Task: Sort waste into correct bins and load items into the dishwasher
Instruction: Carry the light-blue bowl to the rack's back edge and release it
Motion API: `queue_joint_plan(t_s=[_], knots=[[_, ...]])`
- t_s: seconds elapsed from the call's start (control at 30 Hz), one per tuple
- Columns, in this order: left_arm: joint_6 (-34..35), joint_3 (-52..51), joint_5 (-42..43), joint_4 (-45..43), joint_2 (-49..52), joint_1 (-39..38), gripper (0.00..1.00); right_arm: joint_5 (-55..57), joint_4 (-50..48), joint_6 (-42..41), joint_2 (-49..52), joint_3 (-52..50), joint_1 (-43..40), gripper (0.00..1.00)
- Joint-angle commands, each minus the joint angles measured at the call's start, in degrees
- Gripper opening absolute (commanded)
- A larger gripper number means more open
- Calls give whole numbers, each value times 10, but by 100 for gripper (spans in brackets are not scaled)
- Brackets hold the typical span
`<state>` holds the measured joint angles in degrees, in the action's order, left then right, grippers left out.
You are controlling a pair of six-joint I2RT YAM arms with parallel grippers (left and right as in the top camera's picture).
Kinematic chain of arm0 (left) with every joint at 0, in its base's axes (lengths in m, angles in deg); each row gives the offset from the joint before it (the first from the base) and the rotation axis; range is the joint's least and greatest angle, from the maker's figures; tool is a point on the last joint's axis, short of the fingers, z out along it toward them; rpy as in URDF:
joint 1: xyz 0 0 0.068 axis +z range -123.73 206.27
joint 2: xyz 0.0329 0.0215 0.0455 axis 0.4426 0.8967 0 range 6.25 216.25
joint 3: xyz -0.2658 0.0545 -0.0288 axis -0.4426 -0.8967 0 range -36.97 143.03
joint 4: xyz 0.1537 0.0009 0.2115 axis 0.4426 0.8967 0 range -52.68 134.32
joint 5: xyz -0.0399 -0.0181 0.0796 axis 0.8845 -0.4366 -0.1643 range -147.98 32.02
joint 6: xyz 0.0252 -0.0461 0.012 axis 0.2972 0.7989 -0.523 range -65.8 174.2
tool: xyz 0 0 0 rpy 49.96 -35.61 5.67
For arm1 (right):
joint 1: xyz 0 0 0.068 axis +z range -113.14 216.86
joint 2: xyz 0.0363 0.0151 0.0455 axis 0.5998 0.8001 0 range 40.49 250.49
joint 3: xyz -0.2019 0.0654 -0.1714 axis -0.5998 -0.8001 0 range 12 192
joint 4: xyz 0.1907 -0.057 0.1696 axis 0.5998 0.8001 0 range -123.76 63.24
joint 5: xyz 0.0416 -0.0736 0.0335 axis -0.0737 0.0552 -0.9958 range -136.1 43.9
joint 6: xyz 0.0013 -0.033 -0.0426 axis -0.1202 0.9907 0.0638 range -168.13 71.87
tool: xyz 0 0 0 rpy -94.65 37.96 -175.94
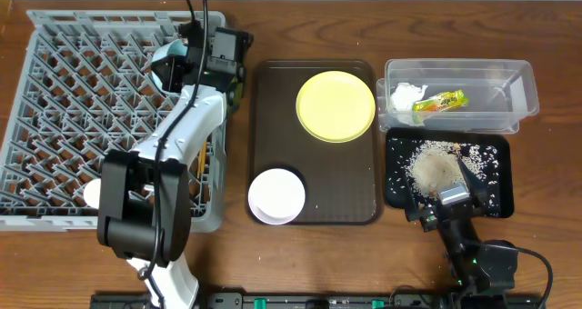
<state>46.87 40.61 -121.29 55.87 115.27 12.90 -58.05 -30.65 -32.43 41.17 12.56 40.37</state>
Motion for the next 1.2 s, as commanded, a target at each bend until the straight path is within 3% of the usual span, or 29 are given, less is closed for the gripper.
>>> queue_joint_plan(t_s=[0.0, 0.2, 0.3, 0.4, 0.5, 1.07, 1.17], knots=[[15, -3, 39, 18, 7, -11, 9, -1, -1, 6, -4, -3, -10, 99], [79, -3, 37, 70, 0, -17, 8, -1, -1, 6, -4, -3, -10, 99], [80, -3, 5, 61, -12, -17, 8, -1, -1, 6, -4, -3, -10, 99], [16, 0, -79, 5, -17, -18, 8, -1, -1, 6, -4, -3, -10, 99], [-64, -1, -98, -47, -16, -18, 8, -1, -1, 6, -4, -3, -10, 99], [-71, -2, -100, -47, 30, -16, 8, -1, -1, 6, -4, -3, -10, 99], [-75, -2, -134, -59, 47, -16, 8, -1, -1, 6, -4, -3, -10, 99]])
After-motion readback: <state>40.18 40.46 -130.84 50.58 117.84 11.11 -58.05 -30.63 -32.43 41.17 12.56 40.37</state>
